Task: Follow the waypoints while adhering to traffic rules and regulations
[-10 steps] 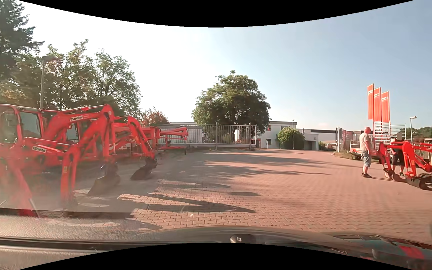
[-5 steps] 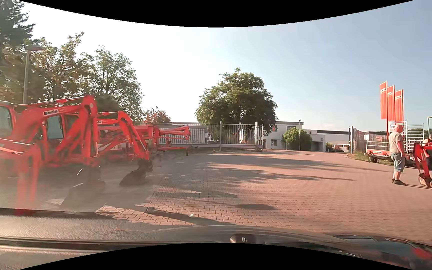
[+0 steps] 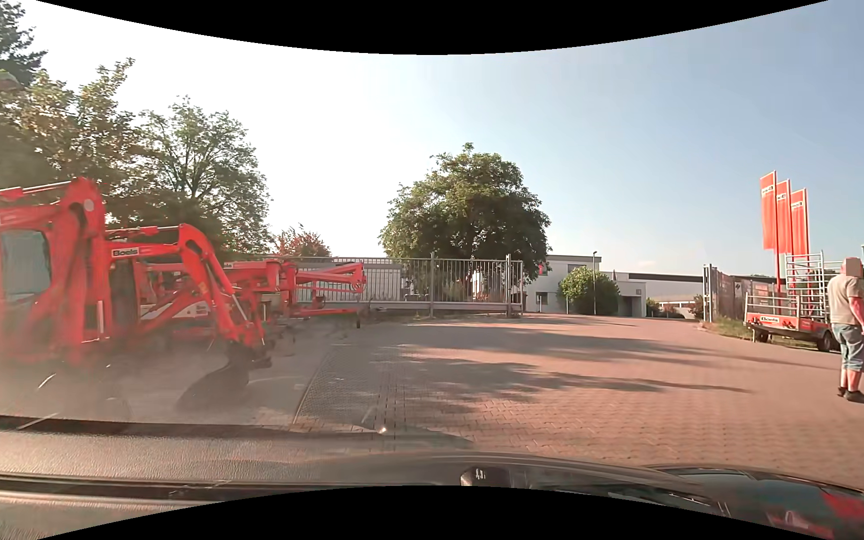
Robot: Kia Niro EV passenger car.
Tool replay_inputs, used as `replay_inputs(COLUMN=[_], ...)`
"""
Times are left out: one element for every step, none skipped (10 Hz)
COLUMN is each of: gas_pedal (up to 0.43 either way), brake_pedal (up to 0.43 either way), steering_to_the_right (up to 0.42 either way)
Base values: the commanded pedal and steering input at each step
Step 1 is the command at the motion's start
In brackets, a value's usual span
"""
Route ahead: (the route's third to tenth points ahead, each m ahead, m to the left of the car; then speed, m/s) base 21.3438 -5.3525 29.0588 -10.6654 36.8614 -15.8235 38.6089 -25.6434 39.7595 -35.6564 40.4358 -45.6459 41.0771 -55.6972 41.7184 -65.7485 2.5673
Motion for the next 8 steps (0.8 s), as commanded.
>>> replay_inputs(gas_pedal=[0.087,0.098,0.110,0.118,0.118,0.118,0.138,0.138], brake_pedal=[0.000,0.000,0.000,0.000,0.000,0.000,0.000,0.000], steering_to_the_right=[0.153,0.175,0.190,0.204,0.211,0.220,0.226,0.231])
